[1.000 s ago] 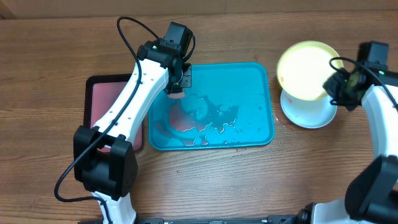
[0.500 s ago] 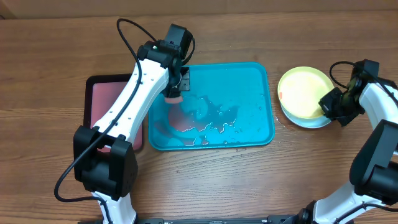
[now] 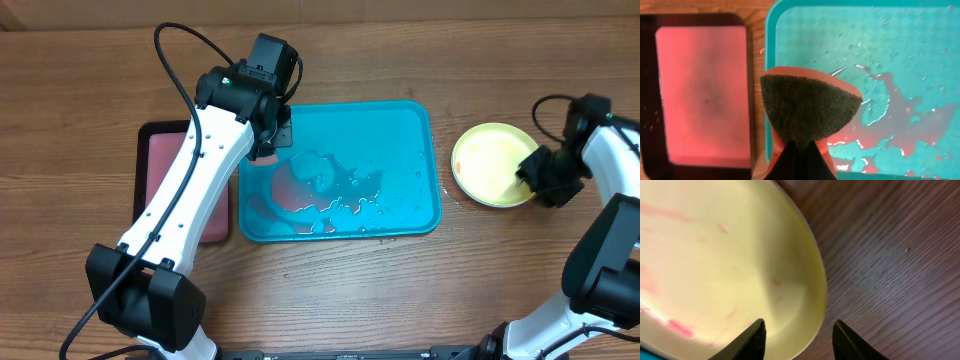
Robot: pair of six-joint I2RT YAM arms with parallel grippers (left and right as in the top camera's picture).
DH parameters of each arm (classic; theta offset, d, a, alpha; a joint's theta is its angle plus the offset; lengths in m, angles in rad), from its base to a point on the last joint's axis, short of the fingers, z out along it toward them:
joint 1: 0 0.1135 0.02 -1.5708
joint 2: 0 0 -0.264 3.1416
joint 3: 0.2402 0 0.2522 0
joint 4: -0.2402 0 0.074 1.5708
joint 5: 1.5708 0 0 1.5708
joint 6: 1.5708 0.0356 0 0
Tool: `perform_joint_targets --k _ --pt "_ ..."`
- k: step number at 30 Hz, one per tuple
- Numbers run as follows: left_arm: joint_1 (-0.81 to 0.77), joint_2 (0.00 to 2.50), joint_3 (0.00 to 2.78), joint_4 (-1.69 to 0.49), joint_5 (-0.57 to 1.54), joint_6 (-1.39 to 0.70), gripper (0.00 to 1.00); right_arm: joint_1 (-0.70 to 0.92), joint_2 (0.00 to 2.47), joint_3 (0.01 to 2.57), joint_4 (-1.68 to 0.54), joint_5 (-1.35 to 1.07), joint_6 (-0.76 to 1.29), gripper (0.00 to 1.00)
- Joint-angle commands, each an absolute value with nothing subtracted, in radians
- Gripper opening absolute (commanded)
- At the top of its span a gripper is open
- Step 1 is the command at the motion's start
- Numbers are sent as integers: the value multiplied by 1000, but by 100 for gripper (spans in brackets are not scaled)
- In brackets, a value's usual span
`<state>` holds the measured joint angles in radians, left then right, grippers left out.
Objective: Clean dirty plates on tray and stack at the side
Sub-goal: 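Move the left gripper over the pink mat and release the sponge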
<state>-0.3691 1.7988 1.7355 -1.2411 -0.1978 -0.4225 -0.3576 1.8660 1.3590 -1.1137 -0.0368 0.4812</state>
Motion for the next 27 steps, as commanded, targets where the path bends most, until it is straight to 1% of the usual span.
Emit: perform_joint_targets --k 1,3,7,10,13,14,16,17,22,27 --pt "-373 1779 1757 -1269 -258 -479 4 -349 1837 1477 -1153 -27 463 48" --pt "-373 1765 1757 -1298 -293 -510 4 -339 1832 1529 -1190 -68 452 49" --pt "-373 1714 1757 -1383 -340 -582 4 -292 1829 1579 -1202 -194 364 50" --pt "-373 1661 1757 -1478 -381 -655 5 -236 1829 1581 -1191 -212 358 51" --pt "-373 1618 1752 -1536 -382 -663 4 -167 1829 1581 -1169 -212 350 55" --pt "-373 1604 1745 -1550 -382 -666 4 -142 1829 1581 -1157 -212 341 57" --pt "-373 1577 1727 -1573 -385 -686 4 -96 1829 1581 -1134 -212 335 64" --pt "-373 1560 1711 -1574 -384 -689 4 -72 1829 1581 -1122 -211 334 69" --pt "-373 1480 1588 -1486 -384 -688 5 33 1829 1580 -1073 -211 305 82" --pt "-366 1413 1393 -1279 -385 -650 4 104 1829 1578 -1048 -210 305 84"
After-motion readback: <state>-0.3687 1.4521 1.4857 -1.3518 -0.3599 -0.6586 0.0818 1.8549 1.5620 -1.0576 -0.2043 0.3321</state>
